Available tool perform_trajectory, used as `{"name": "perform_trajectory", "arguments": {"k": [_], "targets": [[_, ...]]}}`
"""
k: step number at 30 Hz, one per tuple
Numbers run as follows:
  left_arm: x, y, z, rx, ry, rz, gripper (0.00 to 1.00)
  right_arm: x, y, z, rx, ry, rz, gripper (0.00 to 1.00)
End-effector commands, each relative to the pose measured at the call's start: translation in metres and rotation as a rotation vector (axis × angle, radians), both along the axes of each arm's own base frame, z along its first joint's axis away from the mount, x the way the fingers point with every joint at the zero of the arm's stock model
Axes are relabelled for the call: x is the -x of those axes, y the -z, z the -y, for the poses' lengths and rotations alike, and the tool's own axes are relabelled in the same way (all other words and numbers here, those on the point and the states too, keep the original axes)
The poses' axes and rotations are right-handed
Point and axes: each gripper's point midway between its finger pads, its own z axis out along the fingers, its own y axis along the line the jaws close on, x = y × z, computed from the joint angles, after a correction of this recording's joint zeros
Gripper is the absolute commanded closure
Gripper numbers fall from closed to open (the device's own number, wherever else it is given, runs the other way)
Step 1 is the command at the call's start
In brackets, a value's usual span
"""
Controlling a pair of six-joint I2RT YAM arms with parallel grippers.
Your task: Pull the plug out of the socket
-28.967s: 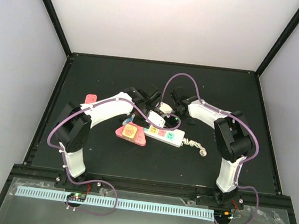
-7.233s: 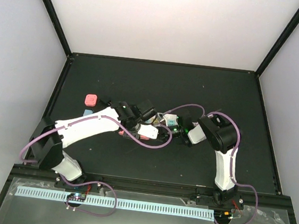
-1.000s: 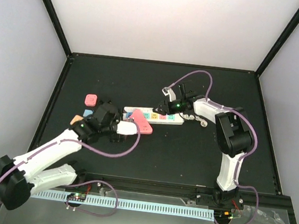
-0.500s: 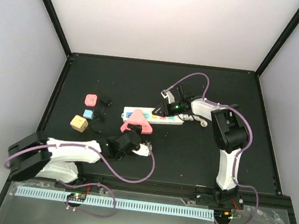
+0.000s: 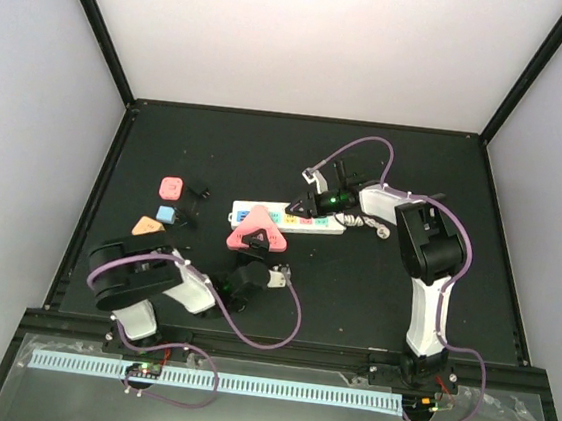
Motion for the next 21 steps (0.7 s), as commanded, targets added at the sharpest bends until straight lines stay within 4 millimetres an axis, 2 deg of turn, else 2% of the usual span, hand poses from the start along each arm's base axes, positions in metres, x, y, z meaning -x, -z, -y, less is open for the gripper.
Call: {"name": "perform_trajectory", "arguments": {"k": [1,6,11,18,21], "targets": [[-0.006,-0.008,-0.008,0.012,-0.042,0.133,0.04,0.003,0.031,0.011,0.065,0.026,-0.067,0.52],[-0.01,-0.014,-0.009,0.029,-0.08,0.172,0.18,0.005,0.033,0.011,0.064,0.027,-0.077,0.52],[-0.014,-0.021,-0.008,0.021,-0.083,0.215,0.4,0.006,0.034,0.011,0.063,0.027,-0.085,0.52],[-0.017,-0.035,-0.003,0.027,-0.075,0.283,0.56,0.007,0.031,0.009,0.046,0.021,-0.088,0.52],[-0.019,-0.039,-0.001,0.027,-0.079,0.302,0.67,0.007,0.034,0.01,0.054,0.024,-0.087,0.52]]}}
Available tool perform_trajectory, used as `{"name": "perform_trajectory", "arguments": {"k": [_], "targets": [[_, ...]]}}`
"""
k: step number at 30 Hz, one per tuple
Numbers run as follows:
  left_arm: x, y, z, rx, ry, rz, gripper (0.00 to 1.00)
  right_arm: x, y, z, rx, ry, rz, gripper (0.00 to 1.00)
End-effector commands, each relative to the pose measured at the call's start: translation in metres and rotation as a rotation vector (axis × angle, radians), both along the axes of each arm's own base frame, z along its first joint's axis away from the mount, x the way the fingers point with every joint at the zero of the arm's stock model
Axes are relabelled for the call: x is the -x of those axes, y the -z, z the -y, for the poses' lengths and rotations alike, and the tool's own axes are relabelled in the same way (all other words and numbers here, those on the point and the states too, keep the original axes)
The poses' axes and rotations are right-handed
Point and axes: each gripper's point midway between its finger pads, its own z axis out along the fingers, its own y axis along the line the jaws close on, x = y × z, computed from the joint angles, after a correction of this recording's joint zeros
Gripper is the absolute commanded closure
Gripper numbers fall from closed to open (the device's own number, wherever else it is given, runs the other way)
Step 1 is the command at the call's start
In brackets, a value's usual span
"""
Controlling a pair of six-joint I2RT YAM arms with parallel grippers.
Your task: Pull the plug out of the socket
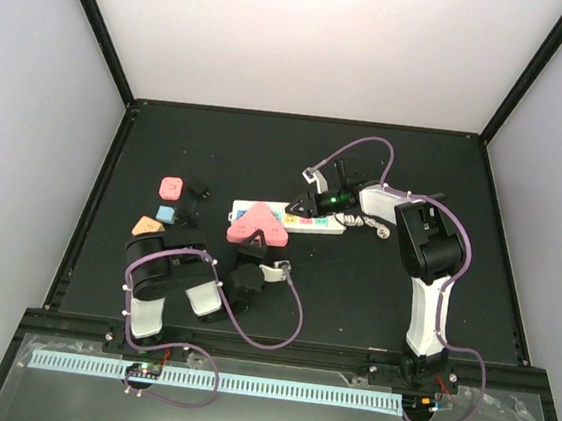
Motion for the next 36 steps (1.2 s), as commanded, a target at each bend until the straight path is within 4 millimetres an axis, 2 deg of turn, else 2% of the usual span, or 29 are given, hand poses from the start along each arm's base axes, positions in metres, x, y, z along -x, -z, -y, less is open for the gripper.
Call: {"name": "perform_trajectory", "arguments": {"k": [1,6,10,20,25,33,36], "targets": [[-0.006,-0.028,0.005,0.074,-0.02,0.095,0.71,0.009,0.037,0.011,0.078,0.029,-0.088,0.52],[-0.007,-0.039,0.006,0.054,-0.013,0.141,0.88,0.01,0.044,0.012,0.088,0.032,-0.106,0.52],[-0.006,-0.049,0.004,0.047,-0.011,0.187,0.98,0.01,0.046,0.013,0.097,0.035,-0.106,0.52],[-0.008,-0.083,-0.007,0.128,-0.077,0.242,0.99,0.012,0.053,0.016,0.119,0.039,-0.11,0.52],[-0.012,-0.081,-0.013,0.165,-0.105,0.218,0.98,0.013,0.056,0.017,0.128,0.041,-0.114,0.53],[-0.012,-0.074,-0.007,0.11,-0.071,0.23,0.98,0.014,0.056,0.018,0.136,0.04,-0.109,0.54],[-0.014,-0.079,-0.009,0.134,-0.087,0.239,0.98,0.013,0.056,0.019,0.14,0.041,-0.104,0.54]]}}
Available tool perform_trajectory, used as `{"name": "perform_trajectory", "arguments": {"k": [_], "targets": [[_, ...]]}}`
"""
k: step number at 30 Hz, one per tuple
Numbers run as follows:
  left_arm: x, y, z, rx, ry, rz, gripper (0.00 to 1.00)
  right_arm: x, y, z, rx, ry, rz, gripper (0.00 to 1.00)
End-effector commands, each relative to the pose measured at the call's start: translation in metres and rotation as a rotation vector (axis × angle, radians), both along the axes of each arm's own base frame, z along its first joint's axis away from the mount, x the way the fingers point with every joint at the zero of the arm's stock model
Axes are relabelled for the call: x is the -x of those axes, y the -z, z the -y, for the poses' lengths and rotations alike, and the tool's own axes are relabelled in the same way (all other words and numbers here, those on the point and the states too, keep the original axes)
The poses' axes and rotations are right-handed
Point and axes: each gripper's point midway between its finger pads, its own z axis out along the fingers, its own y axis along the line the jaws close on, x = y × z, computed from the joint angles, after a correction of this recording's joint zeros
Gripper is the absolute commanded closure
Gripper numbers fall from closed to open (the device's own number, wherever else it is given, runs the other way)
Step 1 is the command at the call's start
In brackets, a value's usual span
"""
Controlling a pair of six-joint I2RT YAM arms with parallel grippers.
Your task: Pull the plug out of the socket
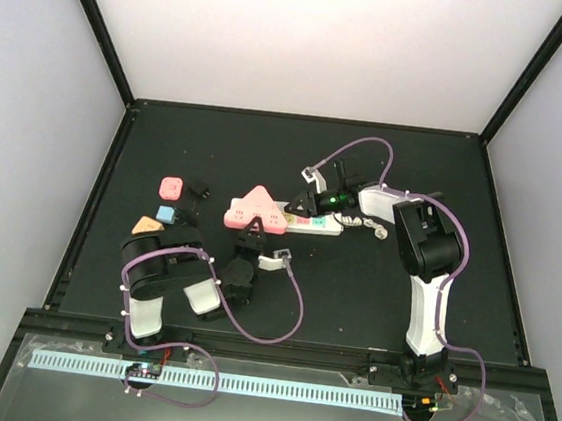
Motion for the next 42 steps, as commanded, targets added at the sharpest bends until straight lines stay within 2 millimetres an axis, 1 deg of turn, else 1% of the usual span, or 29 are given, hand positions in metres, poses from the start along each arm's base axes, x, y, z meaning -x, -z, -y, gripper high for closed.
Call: {"name": "perform_trajectory", "arguments": {"k": [1,5,9,13,14,16,17,20,22,24,27,31,35,38,41,42], "targets": [[-0.004,-0.031,-0.004,0.136,-0.041,0.079,0.98,0.017,0.053,0.022,0.165,0.052,-0.123,0.54],[-0.004,-0.043,-0.006,0.147,-0.038,0.099,0.98,0.016,0.052,0.021,0.162,0.05,-0.122,0.54],[-0.011,-0.064,-0.01,0.176,-0.055,0.126,0.98,0.015,0.047,0.021,0.156,0.048,-0.107,0.53],[-0.021,-0.068,-0.012,0.186,-0.086,0.015,0.99,0.011,0.031,0.019,0.133,0.046,-0.062,0.51],[-0.024,-0.071,-0.013,0.213,-0.095,-0.02,0.99,0.011,0.027,0.018,0.128,0.045,-0.054,0.5],[-0.029,-0.07,-0.017,0.25,-0.12,-0.118,0.98,0.01,0.022,0.017,0.122,0.044,-0.04,0.5],[-0.03,-0.074,-0.02,0.304,-0.131,-0.151,0.98,0.01,0.021,0.018,0.12,0.044,-0.034,0.49],[-0.032,-0.082,-0.027,0.328,-0.151,-0.218,0.98,0.01,0.019,0.018,0.121,0.041,-0.028,0.49],[-0.03,-0.094,-0.032,0.359,-0.152,-0.237,0.98,0.009,0.017,0.017,0.119,0.039,-0.023,0.49],[-0.029,-0.099,-0.04,0.373,-0.168,-0.269,0.98,0.009,0.015,0.017,0.115,0.037,-0.016,0.49],[-0.026,-0.102,-0.051,0.417,-0.181,-0.377,0.98,0.008,0.008,0.016,0.105,0.033,0.004,0.47],[-0.026,-0.106,-0.073,0.468,-0.204,-0.466,0.98,0.006,-0.005,0.016,0.096,0.03,0.043,0.45],[-0.03,-0.108,-0.095,0.512,-0.228,-0.509,0.98,0.004,-0.021,0.016,0.086,0.027,0.089,0.44],[-0.038,-0.111,-0.113,0.528,-0.269,-0.502,0.98,0.005,-0.031,0.017,0.087,0.025,0.12,0.43],[-0.053,-0.119,-0.133,0.558,-0.313,-0.477,0.98,0.008,-0.037,0.02,0.093,0.021,0.142,0.42],[-0.06,-0.122,-0.144,0.566,-0.34,-0.466,0.98,0.009,-0.039,0.021,0.097,0.02,0.15,0.42]]}}
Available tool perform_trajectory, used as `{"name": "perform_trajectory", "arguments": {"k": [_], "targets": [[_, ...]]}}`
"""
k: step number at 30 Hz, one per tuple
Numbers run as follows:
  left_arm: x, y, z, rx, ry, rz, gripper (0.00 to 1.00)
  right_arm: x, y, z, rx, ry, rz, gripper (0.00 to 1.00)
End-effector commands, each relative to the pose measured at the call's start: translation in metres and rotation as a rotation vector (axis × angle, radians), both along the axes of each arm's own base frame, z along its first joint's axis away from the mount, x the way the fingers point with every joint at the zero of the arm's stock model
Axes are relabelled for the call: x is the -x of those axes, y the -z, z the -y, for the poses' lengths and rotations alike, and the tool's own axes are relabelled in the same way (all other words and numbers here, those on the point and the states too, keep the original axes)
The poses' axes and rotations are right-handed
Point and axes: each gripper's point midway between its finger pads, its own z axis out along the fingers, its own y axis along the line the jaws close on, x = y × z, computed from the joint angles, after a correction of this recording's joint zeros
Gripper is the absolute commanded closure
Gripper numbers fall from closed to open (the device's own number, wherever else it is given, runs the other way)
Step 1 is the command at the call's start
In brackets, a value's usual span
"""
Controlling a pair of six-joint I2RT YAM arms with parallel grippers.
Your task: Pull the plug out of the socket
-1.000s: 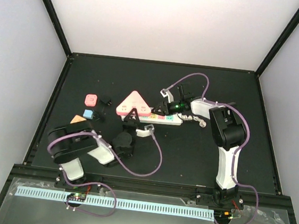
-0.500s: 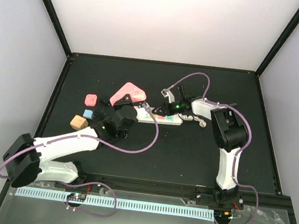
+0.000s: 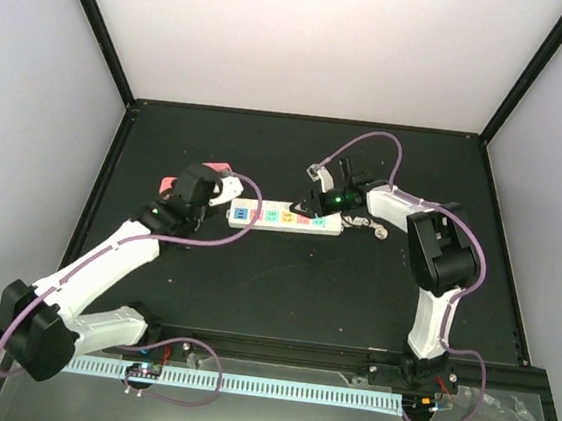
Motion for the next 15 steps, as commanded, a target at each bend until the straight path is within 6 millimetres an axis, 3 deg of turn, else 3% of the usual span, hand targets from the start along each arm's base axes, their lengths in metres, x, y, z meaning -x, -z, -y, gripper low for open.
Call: {"name": "perform_trajectory", "arguments": {"k": [1,9,15], "targets": [[-0.025,-0.03,-0.025,0.056,-0.062,0.041,0.98,0.004,-0.017,0.006,0.019,-0.011,0.072,0.42],[-0.094,-0.029,-0.079,-0.059,-0.222,0.089,0.98,0.012,-0.04,0.016,0.048,-0.021,0.145,0.41],[-0.144,-0.034,-0.116,-0.107,-0.344,0.135,0.98,0.029,-0.059,0.027,0.066,-0.035,0.192,0.4]]}}
